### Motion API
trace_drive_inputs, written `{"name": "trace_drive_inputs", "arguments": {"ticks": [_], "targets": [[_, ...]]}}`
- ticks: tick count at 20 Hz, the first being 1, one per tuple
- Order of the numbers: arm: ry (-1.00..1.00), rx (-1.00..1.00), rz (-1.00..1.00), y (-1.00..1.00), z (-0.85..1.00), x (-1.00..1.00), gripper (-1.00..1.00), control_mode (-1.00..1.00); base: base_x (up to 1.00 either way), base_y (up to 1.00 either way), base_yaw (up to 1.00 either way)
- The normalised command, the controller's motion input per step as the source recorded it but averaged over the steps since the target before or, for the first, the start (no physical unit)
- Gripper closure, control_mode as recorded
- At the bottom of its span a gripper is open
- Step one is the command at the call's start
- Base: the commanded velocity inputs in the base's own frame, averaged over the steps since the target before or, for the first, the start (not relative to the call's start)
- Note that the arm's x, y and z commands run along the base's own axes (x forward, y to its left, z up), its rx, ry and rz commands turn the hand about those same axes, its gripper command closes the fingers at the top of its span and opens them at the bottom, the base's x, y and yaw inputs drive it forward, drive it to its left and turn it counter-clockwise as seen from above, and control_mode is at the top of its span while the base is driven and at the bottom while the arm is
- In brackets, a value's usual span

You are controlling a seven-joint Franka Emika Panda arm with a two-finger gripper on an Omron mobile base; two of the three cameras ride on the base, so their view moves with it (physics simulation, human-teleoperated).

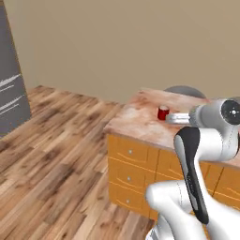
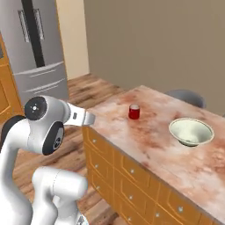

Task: Clear the mugs and bowl far away from the sink.

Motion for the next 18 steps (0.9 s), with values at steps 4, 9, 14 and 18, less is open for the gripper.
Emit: {"name": "trace_drive_inputs", "arguments": {"ticks": [4, 9, 14, 18], "targets": [[0.00, 0.00, 0.00, 0.00, 0.00, 0.00, -1.00, 1.00, 0.00, 0.52, 0.90], [0.00, 0.00, 0.00, 0.00, 0.00, 0.00, -1.00, 1.00, 0.00, 0.19, 0.97], [0.00, 0.00, 0.00, 0.00, 0.00, 0.00, -1.00, 1.00, 0.00, 0.00, 1.00], [0.00, 0.00, 0.00, 0.00, 0.00, 0.00, -1.00, 1.00, 0.02, 0.00, 1.00]]}}
